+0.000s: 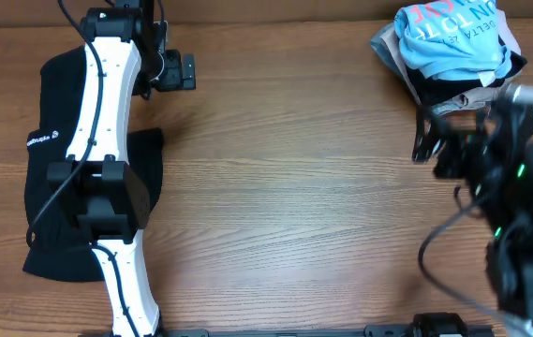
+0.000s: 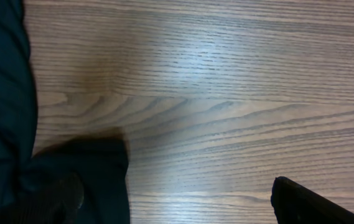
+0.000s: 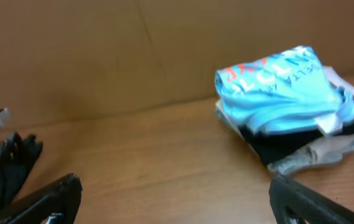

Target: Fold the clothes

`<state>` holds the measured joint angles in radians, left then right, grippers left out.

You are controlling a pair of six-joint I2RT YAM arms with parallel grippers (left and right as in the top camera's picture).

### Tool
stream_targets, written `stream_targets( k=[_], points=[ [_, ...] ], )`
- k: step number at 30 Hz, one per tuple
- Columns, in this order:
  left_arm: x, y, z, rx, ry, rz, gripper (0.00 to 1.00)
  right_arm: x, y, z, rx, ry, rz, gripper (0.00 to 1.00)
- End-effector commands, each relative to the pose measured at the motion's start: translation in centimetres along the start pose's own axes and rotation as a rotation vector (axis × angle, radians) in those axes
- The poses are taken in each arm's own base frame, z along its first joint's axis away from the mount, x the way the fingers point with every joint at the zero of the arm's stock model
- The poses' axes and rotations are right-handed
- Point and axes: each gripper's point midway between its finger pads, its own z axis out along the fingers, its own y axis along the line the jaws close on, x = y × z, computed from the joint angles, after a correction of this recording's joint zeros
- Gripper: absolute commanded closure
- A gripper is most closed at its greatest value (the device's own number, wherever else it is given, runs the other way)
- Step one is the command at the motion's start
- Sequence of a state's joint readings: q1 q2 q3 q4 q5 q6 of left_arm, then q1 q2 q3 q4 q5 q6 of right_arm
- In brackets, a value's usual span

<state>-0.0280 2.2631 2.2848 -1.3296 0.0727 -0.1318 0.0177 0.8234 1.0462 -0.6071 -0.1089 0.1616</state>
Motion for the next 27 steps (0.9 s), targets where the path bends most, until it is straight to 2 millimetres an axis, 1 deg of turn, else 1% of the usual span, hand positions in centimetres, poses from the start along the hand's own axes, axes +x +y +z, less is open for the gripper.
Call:
stream_targets(
  k=[1, 4, 7, 9, 12, 17, 24, 27],
  points=[
    [-0.6, 0.0, -0.3, -0.002, -0.02, -0.012, 0.0, 4.9, -1.0, -0.4, -0.023, 0.005, 0.005, 0.0],
    [-0.6, 0.0, -0.3, -0.002, -0.02, -0.012, 0.0, 8.4, -1.8, -0.6, -0.035, -0.023, 0.005, 0.0],
    [-0.6, 0.0, -0.3, -0.002, -0.02, -0.012, 0.0, 11.1, -2.6, -0.6, -0.035, -0.068, -0.01, 0.0],
    [-0.6, 0.0, -0.3, -0.002, -0.02, -0.012, 0.0, 12.4, -3.1, -0.6, -0.033, -0.113, -0.017, 0.0],
    [-0.6, 0.0, -0.3, -0.002, -0.02, -0.012, 0.0, 13.5, -3.5, -0.6, -0.041, -0.202, -0.031, 0.0],
    [-0.6, 0.0, -0.3, -0.002, -0.02, -0.012, 0.0, 14.8, -3.9, -0.6, -0.061, -0.315, -0.049, 0.0],
    [-0.6, 0.0, -0.3, -0.002, -0.02, -0.012, 0.0, 15.4, -5.0, -0.4, -0.027, -0.346, -0.046, 0.0],
    [-0.6, 0.0, -0.3, -0.002, -0.02, -0.012, 0.0, 16.6, -5.4, 0.3, -0.018, -0.332, -0.042, 0.0]
  ],
)
